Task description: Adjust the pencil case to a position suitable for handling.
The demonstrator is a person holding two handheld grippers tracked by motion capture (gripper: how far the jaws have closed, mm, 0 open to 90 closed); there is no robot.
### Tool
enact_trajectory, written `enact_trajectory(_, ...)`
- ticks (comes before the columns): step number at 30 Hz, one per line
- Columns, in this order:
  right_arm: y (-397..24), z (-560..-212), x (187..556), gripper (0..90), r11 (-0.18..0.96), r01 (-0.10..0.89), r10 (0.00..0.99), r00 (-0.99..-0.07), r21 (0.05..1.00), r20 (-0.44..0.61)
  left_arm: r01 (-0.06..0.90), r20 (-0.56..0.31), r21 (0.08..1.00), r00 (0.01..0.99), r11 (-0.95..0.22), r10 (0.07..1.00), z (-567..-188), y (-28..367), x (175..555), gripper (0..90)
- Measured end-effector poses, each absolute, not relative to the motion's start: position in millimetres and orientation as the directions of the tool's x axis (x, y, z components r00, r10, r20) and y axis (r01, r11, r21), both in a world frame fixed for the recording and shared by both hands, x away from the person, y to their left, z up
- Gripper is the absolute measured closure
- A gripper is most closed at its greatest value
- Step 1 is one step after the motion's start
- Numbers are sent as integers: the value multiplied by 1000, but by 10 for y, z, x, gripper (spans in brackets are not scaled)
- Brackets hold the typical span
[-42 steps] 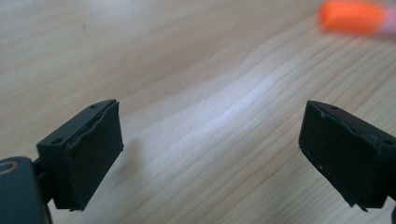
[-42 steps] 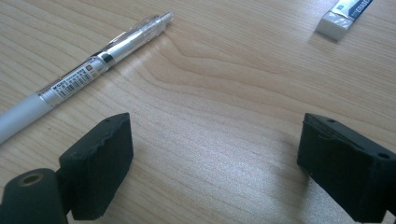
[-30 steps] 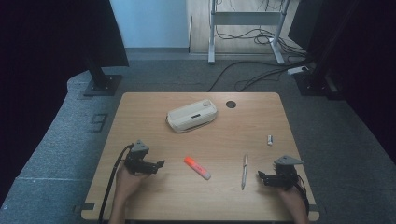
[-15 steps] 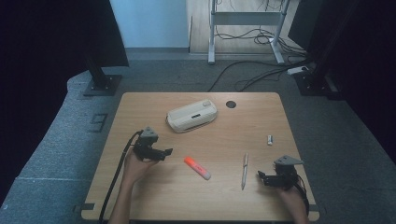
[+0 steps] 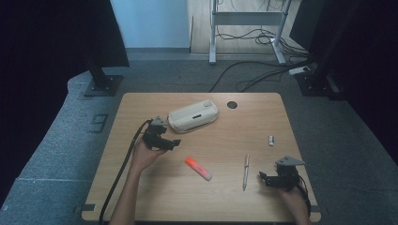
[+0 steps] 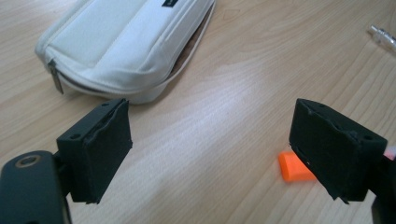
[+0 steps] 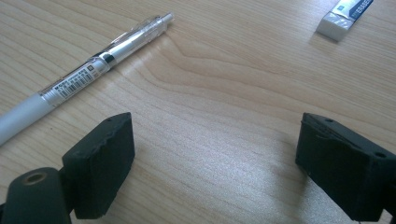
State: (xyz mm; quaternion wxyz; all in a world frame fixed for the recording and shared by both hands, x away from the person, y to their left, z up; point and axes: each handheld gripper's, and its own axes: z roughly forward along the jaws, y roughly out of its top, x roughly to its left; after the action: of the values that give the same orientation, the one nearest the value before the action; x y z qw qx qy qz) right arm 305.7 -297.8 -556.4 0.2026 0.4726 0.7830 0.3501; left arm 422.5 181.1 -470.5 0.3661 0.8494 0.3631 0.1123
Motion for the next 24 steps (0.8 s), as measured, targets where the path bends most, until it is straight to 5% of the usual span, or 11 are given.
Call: enact_trajectory(24,-2978,-5564,3058,109,309,598,882,-471,740,13,542,-99,691,726,-478,680,-4586,1395,4838,132)
